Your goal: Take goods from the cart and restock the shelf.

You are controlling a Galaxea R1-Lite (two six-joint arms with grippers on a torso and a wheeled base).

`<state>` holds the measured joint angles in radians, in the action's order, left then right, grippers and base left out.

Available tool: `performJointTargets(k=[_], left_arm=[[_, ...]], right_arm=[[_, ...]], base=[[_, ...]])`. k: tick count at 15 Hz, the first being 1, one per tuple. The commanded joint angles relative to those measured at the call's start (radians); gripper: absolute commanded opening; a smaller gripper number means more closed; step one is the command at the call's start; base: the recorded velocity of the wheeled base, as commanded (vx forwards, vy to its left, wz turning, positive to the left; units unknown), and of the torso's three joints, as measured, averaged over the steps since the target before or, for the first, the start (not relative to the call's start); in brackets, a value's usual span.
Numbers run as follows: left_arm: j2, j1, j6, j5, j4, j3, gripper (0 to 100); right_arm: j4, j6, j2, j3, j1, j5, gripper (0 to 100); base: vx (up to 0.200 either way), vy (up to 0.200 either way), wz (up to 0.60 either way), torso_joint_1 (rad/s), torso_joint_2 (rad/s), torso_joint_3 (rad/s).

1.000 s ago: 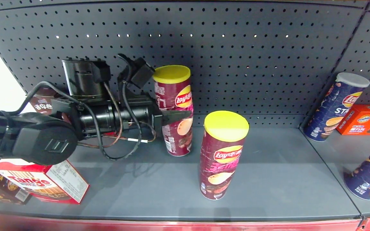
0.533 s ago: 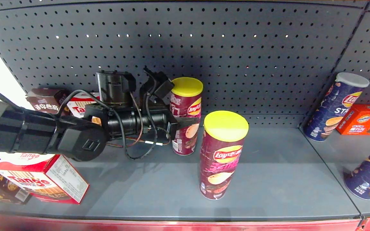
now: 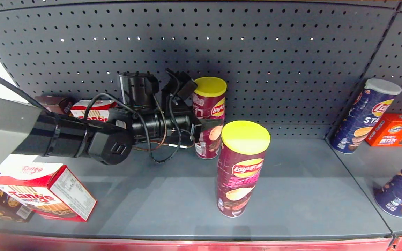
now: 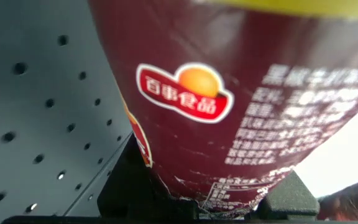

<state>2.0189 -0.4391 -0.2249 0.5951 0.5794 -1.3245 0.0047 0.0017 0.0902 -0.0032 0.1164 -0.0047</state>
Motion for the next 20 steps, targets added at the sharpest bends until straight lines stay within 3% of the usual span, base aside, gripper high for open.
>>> performJointTargets(k=[1, 4, 10, 14, 15, 20], left_arm=[[0.015, -0.009, 0.004, 0.000, 0.008, -0.002, 0], [0.020, -0.013, 0.033, 0.000, 0.025, 0.001, 0], [0.032, -0.015, 0.033, -0.008, 0.059, 0.018, 0], [0.034, -0.016, 0.033, -0.017, 0.145, 0.110, 0], [0.034, -0.015, 0.032, -0.021, 0.168, 0.133, 100], [0.014, -0.015, 0.033, -0.084, 0.192, 0.137, 100]], right_arm=[[0.000, 0.000, 0.002, 0.000, 0.000, 0.000, 100], [0.000, 0.000, 0.002, 0.000, 0.000, 0.000, 100], [0.000, 0.000, 0.002, 0.000, 0.000, 0.000, 100], [0.000, 0.000, 0.000, 0.000, 0.000, 0.000, 100], [0.000, 0.000, 0.002, 0.000, 0.000, 0.000, 100], [0.000, 0.000, 0.002, 0.000, 0.000, 0.000, 100]], base=[[0.000, 0.000, 0.00, 0.000, 0.00, 0.000], [0.000, 0.000, 0.00, 0.000, 0.00, 0.000], [0.000, 0.000, 0.00, 0.000, 0.00, 0.000], [0.000, 0.000, 0.00, 0.000, 0.00, 0.000], [0.000, 0.000, 0.00, 0.000, 0.00, 0.000], [0.000, 0.000, 0.00, 0.000, 0.00, 0.000]])
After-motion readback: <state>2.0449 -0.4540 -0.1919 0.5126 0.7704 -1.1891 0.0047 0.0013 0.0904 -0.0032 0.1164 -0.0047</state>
